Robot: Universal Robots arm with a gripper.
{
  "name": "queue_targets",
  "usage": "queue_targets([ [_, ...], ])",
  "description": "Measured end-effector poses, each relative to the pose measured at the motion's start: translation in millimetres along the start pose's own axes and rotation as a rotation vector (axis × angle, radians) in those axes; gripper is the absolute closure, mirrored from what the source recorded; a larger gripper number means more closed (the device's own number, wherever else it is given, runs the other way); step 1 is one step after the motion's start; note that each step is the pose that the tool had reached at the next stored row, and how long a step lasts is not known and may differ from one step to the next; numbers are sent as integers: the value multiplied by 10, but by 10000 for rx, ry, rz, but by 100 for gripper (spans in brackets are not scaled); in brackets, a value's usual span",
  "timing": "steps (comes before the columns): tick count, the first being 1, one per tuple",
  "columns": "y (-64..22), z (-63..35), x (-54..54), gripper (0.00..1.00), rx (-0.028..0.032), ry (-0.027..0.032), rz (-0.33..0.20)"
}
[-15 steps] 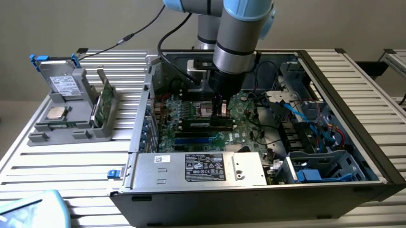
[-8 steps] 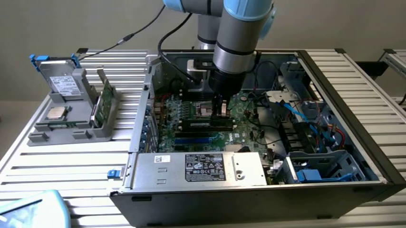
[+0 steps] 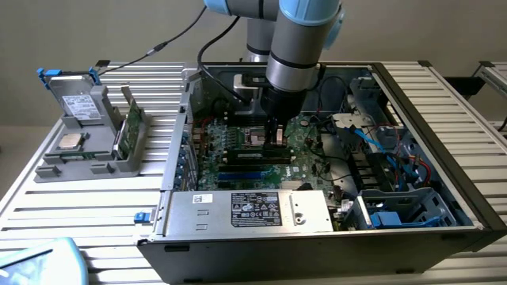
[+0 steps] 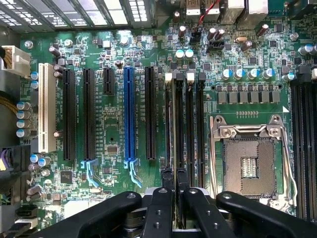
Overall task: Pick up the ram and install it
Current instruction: 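Insert the ram into the slot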
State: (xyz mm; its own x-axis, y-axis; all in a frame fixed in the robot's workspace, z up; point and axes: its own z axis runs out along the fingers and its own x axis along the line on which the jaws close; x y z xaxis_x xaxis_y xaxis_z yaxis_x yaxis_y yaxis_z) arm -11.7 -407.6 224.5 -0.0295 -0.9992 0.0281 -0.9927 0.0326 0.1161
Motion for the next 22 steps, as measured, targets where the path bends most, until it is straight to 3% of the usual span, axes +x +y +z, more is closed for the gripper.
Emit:
queue_targets([
  [22, -2, 16, -1, 86, 0, 13, -111],
])
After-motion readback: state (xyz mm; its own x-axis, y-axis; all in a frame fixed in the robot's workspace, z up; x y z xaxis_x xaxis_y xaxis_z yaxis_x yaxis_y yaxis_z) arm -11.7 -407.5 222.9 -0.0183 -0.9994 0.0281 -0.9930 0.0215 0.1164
